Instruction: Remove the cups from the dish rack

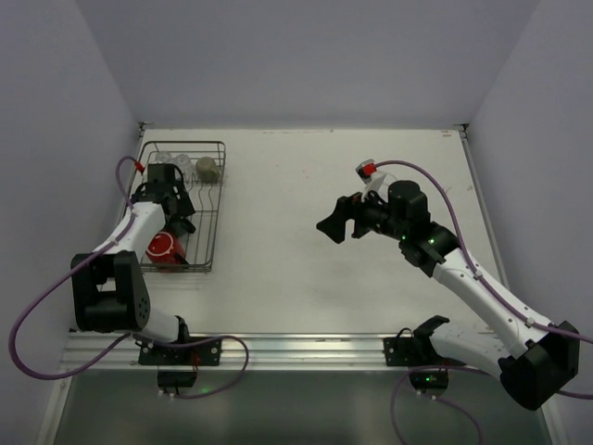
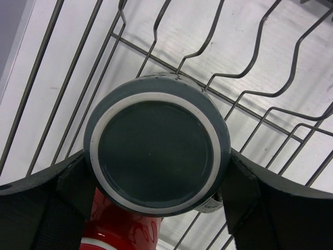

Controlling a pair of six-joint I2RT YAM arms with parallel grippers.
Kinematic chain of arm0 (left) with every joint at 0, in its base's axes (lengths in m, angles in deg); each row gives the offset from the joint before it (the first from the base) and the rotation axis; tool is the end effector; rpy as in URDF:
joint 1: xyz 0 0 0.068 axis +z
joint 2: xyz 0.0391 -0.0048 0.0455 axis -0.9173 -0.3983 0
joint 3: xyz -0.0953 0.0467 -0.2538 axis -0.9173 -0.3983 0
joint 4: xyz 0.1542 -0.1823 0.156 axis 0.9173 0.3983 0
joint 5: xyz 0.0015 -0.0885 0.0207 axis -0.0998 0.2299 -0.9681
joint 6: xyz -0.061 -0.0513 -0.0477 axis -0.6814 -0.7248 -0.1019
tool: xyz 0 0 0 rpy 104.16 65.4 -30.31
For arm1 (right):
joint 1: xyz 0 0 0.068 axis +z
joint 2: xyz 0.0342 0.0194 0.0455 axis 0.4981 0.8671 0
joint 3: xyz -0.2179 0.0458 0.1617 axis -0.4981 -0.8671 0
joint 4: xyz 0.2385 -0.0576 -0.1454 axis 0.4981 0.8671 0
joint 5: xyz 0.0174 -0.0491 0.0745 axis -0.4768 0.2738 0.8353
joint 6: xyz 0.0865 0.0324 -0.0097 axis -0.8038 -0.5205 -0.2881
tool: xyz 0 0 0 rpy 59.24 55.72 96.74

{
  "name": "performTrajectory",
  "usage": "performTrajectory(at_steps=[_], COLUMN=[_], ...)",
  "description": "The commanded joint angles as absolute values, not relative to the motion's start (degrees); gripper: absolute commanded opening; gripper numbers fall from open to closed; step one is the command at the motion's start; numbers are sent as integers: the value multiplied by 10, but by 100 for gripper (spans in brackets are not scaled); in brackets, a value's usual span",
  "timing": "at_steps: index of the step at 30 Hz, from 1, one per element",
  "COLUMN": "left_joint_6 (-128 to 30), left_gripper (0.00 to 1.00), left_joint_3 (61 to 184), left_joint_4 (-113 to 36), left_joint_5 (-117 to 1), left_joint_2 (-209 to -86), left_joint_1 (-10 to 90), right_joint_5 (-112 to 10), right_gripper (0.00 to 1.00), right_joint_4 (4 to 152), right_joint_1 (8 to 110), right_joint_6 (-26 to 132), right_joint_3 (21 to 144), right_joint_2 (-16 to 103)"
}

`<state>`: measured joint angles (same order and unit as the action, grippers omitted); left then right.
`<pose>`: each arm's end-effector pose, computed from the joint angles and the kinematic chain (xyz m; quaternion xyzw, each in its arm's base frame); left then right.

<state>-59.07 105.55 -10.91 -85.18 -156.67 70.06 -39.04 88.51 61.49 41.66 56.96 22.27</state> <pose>0.3446 0.0489 0.1737 -0.2554 0.9057 0.1091 0.3202 0.2452 0.1834 0.3044 -0.1914 0.7927 0.3611 0.4523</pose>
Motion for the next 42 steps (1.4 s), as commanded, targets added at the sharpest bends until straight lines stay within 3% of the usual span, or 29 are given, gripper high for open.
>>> performTrajectory(at_steps=[1, 3, 4, 7, 10, 21, 27, 34, 42], left_joint_6=[-579, -578, -578, -581, -580, -600, -614, -662, -773], left_gripper=[78, 64, 51, 33, 25, 10, 8, 8, 7], left_joint_3=[1073, 1069, 1067, 1064, 1063, 1063, 1065, 1058, 1000], left_joint_4=[-157, -163, -164, -164, -164, -161, -151, -156, -271], left_joint_5=[-869, -869, -869, -859, -842, -748, -705, -548, -361], left_joint_2=[-1555, -1549, -1545, -1521, -1478, -1326, -1262, -1186, -1146], left_joint_1=[703, 703, 703, 702, 701, 702, 702, 701, 700], right_joint_5=[-376, -377, -377, -377, -366, -348, -343, -333, -307], right_gripper=[92, 92, 92, 92, 92, 91, 91, 91, 89], right_joint_4=[857, 858, 858, 857, 843, 787, 746, 665, 553], right_joint_1=[619, 620, 620, 620, 620, 621, 621, 621, 621], right_joint_6=[419, 419, 420, 417, 407, 364, 328, 248, 155], right_joint_3=[575, 574, 574, 573, 569, 554, 537, 507, 470], right_joint_2=[222, 221, 219, 214, 211, 211, 213, 209, 207])
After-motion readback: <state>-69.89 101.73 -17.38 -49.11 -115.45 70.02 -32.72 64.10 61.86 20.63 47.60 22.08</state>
